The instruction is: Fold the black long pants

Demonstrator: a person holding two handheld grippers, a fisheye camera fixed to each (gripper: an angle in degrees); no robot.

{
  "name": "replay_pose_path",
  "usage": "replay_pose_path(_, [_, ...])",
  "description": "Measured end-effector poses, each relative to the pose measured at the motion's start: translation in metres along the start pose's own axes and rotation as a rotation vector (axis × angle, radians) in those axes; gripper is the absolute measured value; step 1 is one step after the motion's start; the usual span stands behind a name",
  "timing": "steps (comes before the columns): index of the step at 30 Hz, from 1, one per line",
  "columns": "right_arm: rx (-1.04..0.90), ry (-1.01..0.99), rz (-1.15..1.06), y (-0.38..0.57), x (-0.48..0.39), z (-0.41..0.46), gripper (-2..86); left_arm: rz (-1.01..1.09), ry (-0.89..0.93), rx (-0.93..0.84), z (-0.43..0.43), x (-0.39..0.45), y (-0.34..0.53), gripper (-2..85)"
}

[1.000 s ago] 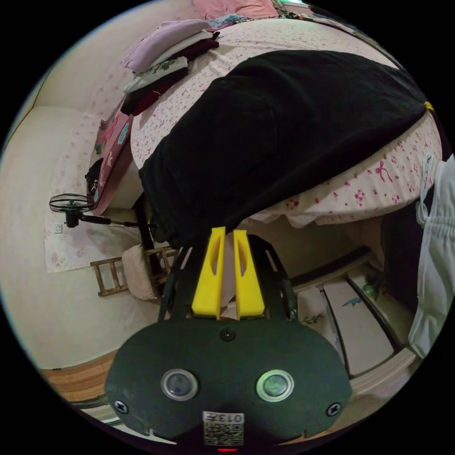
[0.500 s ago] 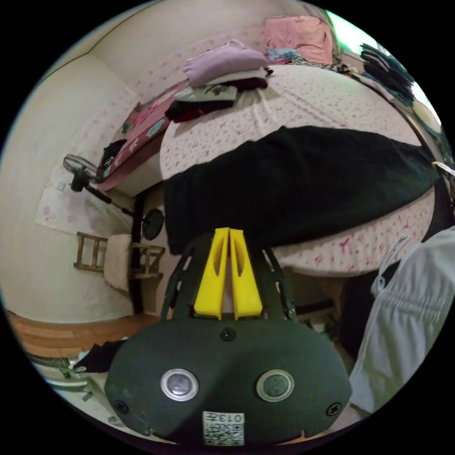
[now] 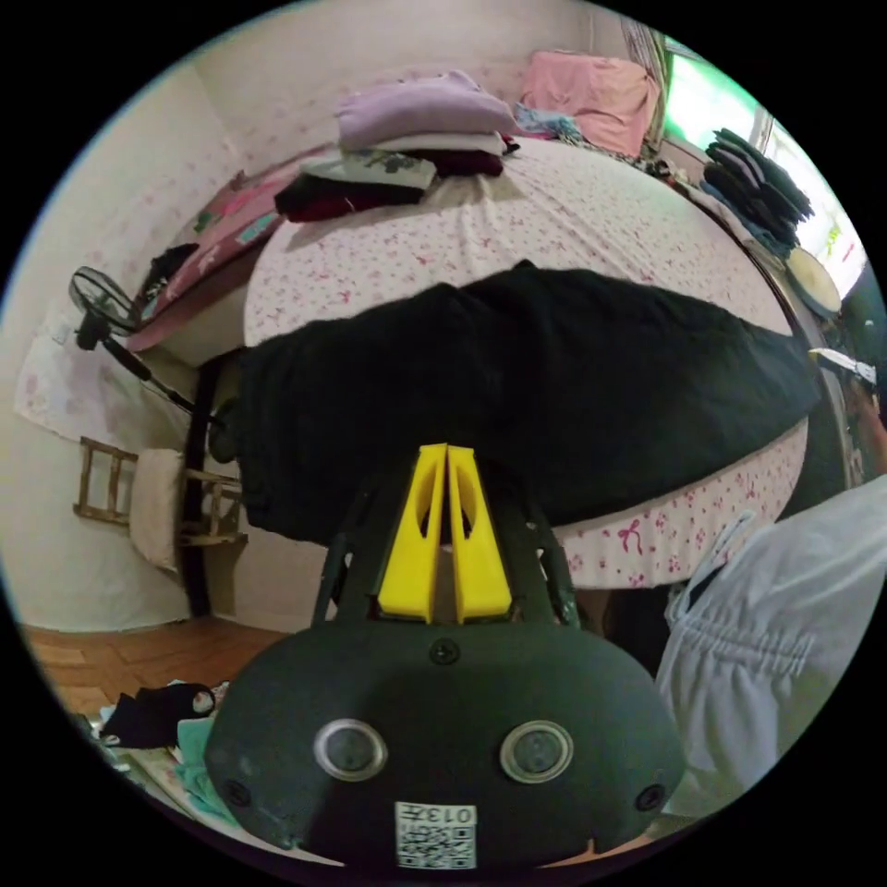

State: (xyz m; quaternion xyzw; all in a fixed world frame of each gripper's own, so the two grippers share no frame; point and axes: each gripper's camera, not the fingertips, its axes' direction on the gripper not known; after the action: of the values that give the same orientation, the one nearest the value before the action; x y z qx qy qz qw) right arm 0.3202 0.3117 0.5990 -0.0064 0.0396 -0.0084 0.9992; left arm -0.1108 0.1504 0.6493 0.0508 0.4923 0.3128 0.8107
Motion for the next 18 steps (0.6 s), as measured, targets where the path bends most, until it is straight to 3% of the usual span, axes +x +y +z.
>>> replay_pose_path(5, [0.127,-0.384,-0.375,-0.122,-0.103,0.009,5.3,-0.107,-0.110,0.087,-0.016,-0.027,-0.010,-0.3])
replay_pose_path(8, [0.102,-0.602,-0.571,-0.194,-0.175,0.025,6.3,-0.158,-0.127,0.073,-0.010,-0.048,-0.012,-0.3])
replay_pose_path(12, [0.047,-0.656,-0.735,-0.265,-0.252,0.049,6.8,-0.287,-0.161,0.109,-0.010,-0.078,-0.003,-0.3])
replay_pose_path(18, [-0.194,-0.755,-0.824,-0.340,-0.330,0.110,9.2,-0.370,-0.155,0.110,-0.005,-0.102,0.002,-0.4])
